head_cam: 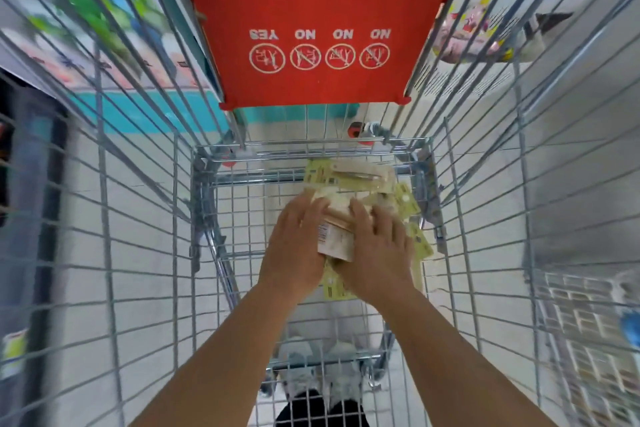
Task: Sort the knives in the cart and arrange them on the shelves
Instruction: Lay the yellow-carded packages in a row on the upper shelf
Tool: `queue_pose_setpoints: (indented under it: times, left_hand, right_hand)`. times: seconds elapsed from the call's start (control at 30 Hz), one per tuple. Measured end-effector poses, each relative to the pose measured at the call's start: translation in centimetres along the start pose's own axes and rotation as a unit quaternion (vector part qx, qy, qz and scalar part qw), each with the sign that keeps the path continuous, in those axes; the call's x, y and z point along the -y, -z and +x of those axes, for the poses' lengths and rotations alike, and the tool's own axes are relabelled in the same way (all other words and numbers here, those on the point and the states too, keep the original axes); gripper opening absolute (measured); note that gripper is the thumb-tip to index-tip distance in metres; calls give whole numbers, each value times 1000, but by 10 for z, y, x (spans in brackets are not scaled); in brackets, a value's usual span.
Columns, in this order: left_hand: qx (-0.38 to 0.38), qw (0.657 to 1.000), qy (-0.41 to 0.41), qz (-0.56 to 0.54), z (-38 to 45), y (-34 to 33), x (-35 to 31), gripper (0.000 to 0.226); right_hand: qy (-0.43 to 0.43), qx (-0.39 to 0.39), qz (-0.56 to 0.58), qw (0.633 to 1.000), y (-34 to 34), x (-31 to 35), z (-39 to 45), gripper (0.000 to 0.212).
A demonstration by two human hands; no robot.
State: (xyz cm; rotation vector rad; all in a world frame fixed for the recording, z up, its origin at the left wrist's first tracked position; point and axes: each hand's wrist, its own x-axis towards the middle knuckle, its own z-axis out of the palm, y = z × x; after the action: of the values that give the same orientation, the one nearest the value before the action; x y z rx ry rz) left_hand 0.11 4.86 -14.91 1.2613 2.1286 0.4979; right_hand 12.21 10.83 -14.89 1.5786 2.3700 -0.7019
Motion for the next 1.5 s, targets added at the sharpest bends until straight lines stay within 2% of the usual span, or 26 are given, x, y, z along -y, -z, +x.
queue_pose_setpoints:
  times: [0.1, 0.17, 0.23, 0.3, 0.43, 0.57, 0.67, 0.77, 0.87, 0.93, 1.0, 1.23, 1.37, 1.5]
  left_hand:
    - [-83, 980, 149, -103, -19, 1, -8, 77]
    - [-90, 945, 248, -194, -29, 0, -15, 72]
    - [-66, 903, 295, -306, -36, -4, -25, 45]
    - [-50, 891, 283, -351, -39, -7, -33, 13]
    - [-59, 875, 299, -375, -38, -6, -34, 12]
    - [-95, 875, 339, -333, -42, -4, -24, 29]
    - [-84, 864, 371, -329, -46, -8, -15, 27]
    - [-94, 870, 366, -317, -49, -12, -8, 29]
    - [-96, 869, 374, -311, -52, -14, -3, 31]
    - [-99, 861, 390, -311, -55, -14, 1, 25]
    - [-120, 851, 406, -311, -61, -13, 6, 14]
    - [-192, 807, 459, -317, -92, -5, 22, 14]
    - [-188, 805, 469, -310, -105, -9, 29, 17]
    - [-175, 814, 456, -314, -112, -13, 34, 24]
  right_hand:
    - [-52, 20, 38, 998, -4, 2, -8, 100]
    - [-74, 30, 60, 995, -5, 4, -12, 103]
    - [-78, 38, 75, 993, -4, 7, -14, 101]
    - [-57, 52, 74, 994, -4, 8, -17, 93]
    - [13, 82, 41, 996, -3, 12, -30, 94]
    - [73, 94, 34, 992, -8, 17, -45, 90]
    - [91, 111, 53, 988, -13, 18, -52, 73]
    - [89, 91, 77, 989, -14, 18, -52, 54]
    - [92, 82, 96, 988, -11, 19, -48, 44]
    - [87, 64, 96, 989, -8, 19, -43, 40]
    - [69, 42, 79, 994, -4, 21, -34, 42]
    - [56, 51, 30, 997, -6, 47, -8, 64]
    - [56, 29, -20, 998, -17, 56, 1, 67]
    - [23, 50, -35, 998, -21, 57, 6, 71]
